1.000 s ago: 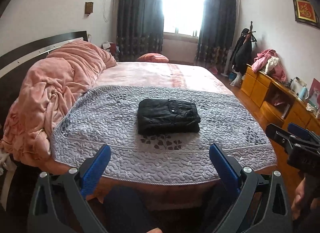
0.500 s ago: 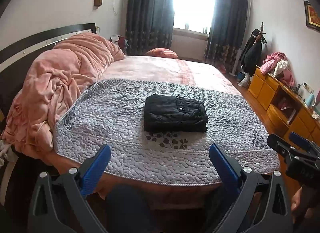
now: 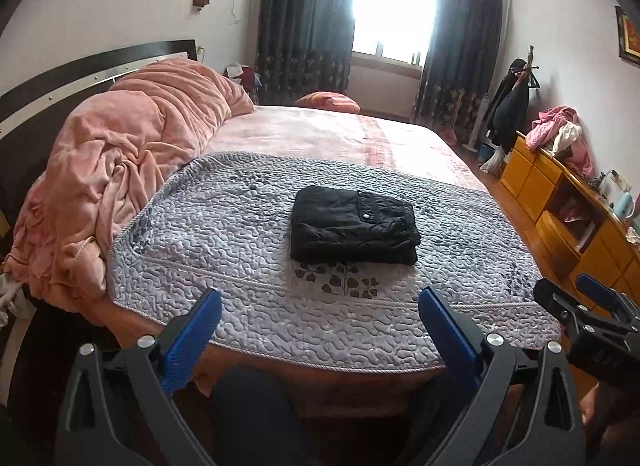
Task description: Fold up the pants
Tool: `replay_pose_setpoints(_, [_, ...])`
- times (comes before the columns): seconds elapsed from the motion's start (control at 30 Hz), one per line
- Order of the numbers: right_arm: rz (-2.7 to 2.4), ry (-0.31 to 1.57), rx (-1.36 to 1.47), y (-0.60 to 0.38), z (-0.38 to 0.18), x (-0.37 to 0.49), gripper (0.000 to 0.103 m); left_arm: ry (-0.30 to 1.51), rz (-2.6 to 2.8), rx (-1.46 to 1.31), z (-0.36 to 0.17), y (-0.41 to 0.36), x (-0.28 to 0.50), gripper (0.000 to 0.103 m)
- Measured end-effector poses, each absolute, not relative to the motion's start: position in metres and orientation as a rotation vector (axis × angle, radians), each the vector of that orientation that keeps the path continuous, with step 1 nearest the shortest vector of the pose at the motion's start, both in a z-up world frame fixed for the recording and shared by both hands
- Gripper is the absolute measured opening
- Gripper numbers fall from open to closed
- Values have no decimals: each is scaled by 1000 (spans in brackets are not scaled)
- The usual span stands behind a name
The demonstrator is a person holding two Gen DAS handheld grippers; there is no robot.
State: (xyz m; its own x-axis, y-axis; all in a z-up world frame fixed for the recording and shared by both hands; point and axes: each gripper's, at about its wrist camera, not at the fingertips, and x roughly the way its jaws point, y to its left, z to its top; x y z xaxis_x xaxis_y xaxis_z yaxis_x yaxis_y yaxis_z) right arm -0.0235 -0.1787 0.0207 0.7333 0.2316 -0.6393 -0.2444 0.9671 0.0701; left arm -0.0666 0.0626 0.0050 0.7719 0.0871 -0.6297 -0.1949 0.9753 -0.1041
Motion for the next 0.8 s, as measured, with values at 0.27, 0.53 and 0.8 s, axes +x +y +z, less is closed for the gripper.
replay_pose_setpoints(0.27, [258, 700, -13, -181, 20, -23, 100, 673, 168, -147, 3, 62, -64, 99])
replay_pose_setpoints(0.53, [248, 695, -5, -182, 20, -21, 100, 660, 147, -136, 4, 58, -65, 99])
replay_pose_setpoints(0.8, [242, 677, -1, -181, 24, -19, 100, 657, 157, -115, 2, 56, -67, 99])
